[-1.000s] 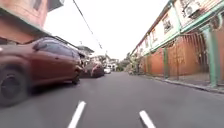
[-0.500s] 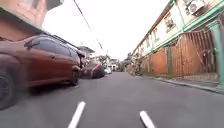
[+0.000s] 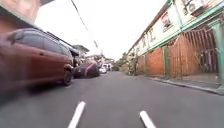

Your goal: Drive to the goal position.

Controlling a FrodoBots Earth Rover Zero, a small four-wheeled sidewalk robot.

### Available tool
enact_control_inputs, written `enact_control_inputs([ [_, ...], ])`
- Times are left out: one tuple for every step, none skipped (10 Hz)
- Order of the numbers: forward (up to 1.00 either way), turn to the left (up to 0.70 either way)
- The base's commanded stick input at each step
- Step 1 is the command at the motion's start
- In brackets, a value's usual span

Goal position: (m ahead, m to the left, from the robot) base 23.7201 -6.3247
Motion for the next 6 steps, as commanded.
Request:
enact_control_inputs([
  [0.7,0.0],
  [0.7,0.0],
  [0.7,0.0],
  [0.7,0.0],
  [0.7,0.0],
  [0.7,0.0],
])
